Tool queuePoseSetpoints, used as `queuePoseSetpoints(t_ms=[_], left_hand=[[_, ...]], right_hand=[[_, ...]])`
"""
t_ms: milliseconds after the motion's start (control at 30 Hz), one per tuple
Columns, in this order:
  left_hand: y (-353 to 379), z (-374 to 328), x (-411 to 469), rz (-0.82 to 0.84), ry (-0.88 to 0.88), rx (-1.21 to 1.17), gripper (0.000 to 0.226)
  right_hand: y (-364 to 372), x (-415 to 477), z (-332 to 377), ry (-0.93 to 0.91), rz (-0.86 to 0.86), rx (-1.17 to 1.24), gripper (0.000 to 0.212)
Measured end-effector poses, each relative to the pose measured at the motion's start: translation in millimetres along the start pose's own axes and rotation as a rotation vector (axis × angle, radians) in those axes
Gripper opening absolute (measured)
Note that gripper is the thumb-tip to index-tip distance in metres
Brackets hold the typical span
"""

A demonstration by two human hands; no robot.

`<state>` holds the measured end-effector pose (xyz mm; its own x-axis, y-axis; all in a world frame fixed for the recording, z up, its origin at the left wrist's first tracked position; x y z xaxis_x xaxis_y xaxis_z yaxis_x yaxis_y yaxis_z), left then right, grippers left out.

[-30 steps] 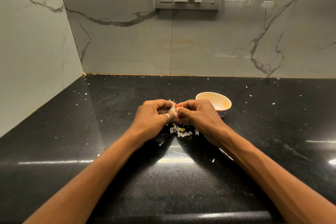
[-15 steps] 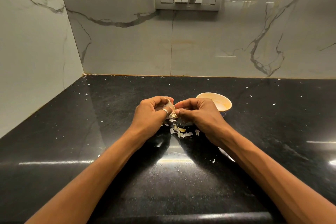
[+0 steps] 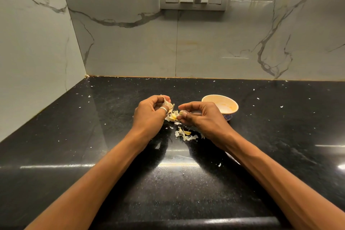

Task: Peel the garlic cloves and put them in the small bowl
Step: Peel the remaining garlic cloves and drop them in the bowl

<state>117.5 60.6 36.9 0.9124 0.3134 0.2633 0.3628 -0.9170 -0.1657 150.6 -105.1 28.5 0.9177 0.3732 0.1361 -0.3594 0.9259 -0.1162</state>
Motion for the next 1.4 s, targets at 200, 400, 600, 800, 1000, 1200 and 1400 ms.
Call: queuePoseSetpoints(t_ms=[200, 400, 600, 800, 1000, 1200, 1400], left_hand=[[3, 2, 1, 0.023, 0.002, -0.008, 0.018], [5, 1, 0, 0.035, 0.004, 0.002, 0.019], [6, 0, 0, 0.039, 0.003, 0.038, 0.009], [8, -2, -2, 0.052, 0.012, 0.053, 0.008], [9, -3, -4, 0.065, 0.012, 0.061, 0.008], [12, -1, -5, 0.085, 0.004, 0.047, 0.008], [13, -1, -5, 0.091, 0.010, 0.061, 0.010]], right_hand=[[-1, 0, 7, -0.084, 0.005, -0.265, 0.009], [0, -3, 18, -0.211, -0.018, -0.428, 0.011], [1, -3, 23, -0.329, -0.056, -0.580, 0.010], [4, -6, 27, -0.383, -0.084, -0.681, 0.004], [6, -7, 25, -0.373, -0.071, -0.755, 0.007], [9, -8, 23, -0.390, -0.072, -0.828, 0.004], [11, -8, 25, -0.416, -0.079, -0.873, 0.007]])
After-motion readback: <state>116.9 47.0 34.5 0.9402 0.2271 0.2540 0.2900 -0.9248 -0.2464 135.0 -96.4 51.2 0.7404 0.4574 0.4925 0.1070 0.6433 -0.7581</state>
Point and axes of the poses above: each hand's wrist, its own x-axis towards the middle knuckle, its own y-axis out of the palm, z = x × y, the point moved 10 cm from there along x, towards the middle knuckle, and after that the axes turned 1 degree about x, right-handed, at the moved point
